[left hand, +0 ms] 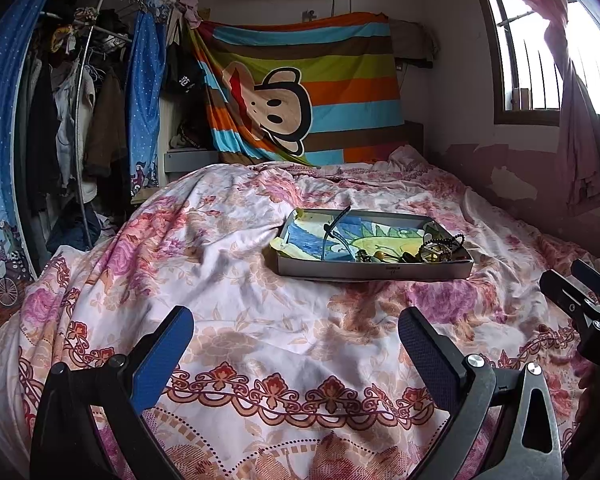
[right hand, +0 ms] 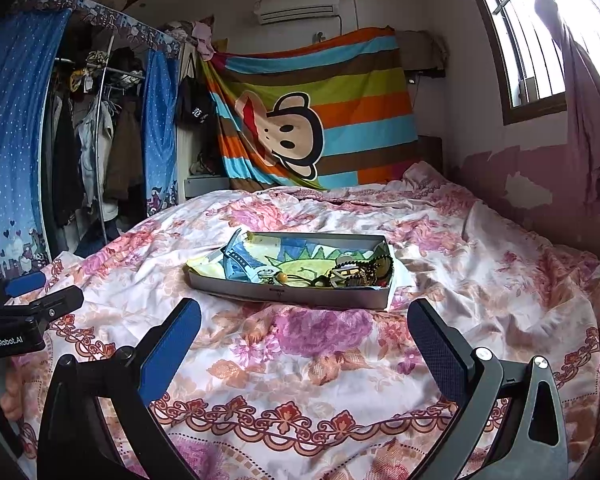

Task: Organize jewelry

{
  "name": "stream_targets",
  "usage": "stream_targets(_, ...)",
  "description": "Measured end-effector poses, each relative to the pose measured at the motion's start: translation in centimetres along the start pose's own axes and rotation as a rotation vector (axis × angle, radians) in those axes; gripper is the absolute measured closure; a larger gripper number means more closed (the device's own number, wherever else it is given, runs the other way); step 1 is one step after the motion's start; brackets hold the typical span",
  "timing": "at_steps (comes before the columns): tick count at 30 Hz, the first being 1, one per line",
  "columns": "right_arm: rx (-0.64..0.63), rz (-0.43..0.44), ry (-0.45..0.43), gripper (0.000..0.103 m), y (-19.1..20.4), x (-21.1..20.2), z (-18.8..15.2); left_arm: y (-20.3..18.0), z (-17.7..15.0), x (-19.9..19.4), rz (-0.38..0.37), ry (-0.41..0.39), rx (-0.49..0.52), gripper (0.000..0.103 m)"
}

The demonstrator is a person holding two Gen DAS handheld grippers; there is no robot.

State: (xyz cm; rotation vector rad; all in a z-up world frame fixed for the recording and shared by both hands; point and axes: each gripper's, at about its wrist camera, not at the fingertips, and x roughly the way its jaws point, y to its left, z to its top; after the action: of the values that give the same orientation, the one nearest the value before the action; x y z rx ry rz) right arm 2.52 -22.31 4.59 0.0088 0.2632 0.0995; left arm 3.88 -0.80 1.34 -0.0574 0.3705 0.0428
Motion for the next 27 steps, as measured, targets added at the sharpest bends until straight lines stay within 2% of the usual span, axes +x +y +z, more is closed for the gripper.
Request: stream_targets(27,-0.003,0.006,0.007,0.002,0.4,0.16,-0.3,-0.03,-0.14,-0.02,-0.001,0.002,0.001,0.0)
